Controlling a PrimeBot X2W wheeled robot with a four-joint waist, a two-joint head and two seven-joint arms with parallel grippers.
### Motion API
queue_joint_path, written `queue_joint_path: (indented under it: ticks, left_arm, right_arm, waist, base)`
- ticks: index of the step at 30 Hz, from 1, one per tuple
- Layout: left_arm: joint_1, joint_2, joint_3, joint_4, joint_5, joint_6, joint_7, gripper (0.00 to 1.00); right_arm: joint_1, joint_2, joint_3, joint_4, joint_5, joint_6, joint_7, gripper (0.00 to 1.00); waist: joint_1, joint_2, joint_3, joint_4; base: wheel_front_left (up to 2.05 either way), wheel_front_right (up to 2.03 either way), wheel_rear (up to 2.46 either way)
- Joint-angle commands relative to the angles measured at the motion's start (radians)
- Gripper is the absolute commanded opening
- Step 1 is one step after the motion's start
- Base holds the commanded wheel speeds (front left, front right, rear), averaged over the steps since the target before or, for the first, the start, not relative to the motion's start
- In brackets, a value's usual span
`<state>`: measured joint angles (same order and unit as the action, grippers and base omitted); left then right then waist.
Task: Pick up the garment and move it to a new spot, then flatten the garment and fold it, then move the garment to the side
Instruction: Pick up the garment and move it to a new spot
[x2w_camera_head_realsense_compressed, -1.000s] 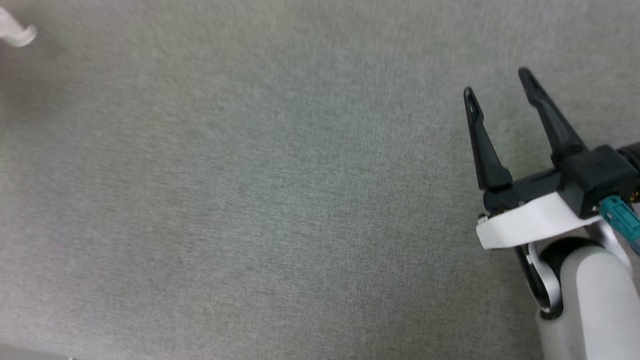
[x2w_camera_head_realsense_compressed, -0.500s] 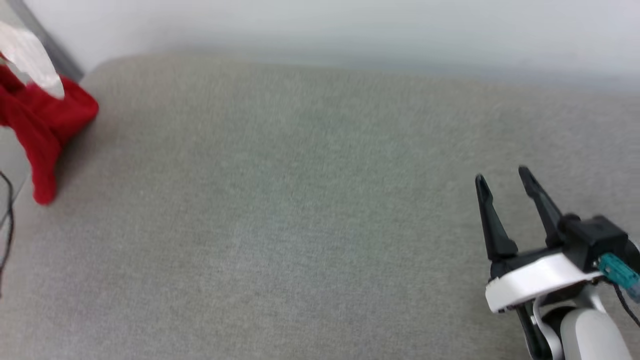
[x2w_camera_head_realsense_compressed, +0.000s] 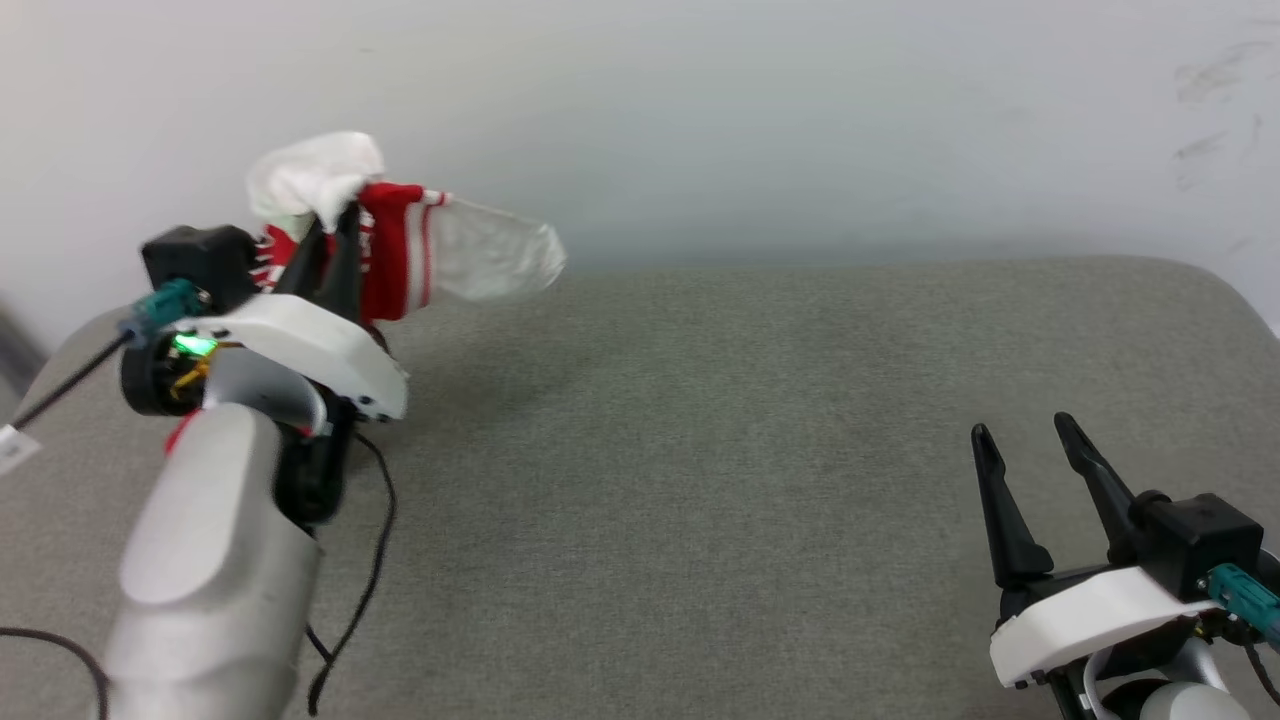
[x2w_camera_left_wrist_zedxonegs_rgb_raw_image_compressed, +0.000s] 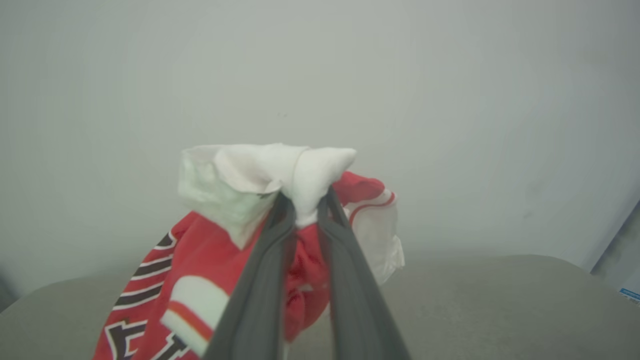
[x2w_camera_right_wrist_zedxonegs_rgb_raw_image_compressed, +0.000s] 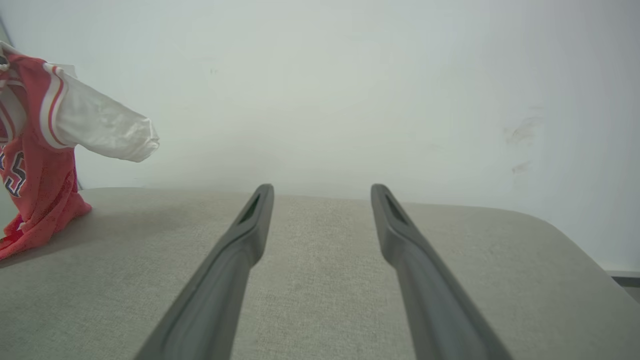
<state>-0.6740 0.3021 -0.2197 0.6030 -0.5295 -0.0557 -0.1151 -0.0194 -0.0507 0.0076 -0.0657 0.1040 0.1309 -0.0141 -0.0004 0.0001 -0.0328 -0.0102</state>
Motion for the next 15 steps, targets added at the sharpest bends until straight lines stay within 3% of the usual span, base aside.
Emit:
queue_joint_path:
  ticks: [1, 8, 15]
  left_arm:
    - [0.039, -0.015, -0.006, -0.039, 0.000, 0.010, 0.002, 0.00]
    - [0.213, -0.155, -0.145, -0.312, 0.018, 0.036, 0.049, 0.00]
    - [0.343, -0.220, -0.291, -0.360, 0.053, 0.035, 0.010, 0.00]
  right_arm:
    - [0.012, 0.001, 0.001, -0.005, 0.003, 0.000, 0.005, 1.00]
    - [0.026, 0.001, -0.011, -0.028, -0.005, 0.000, 0.023, 1.00]
    - [0.016, 0.001, -0.017, -0.047, 0.005, 0.000, 0.027, 1.00]
  waist:
    - [0.0004, -0.0001, -0.020, -0.049]
    - [0.0004, -0.0001, 0.009, -0.112]
    - [0.0004, -0.0001, 0.084, -0.127]
  base:
    - [0.00, 0.00, 0.00]
    - [0.00, 0.00, 0.00]
    - [0.00, 0.00, 0.00]
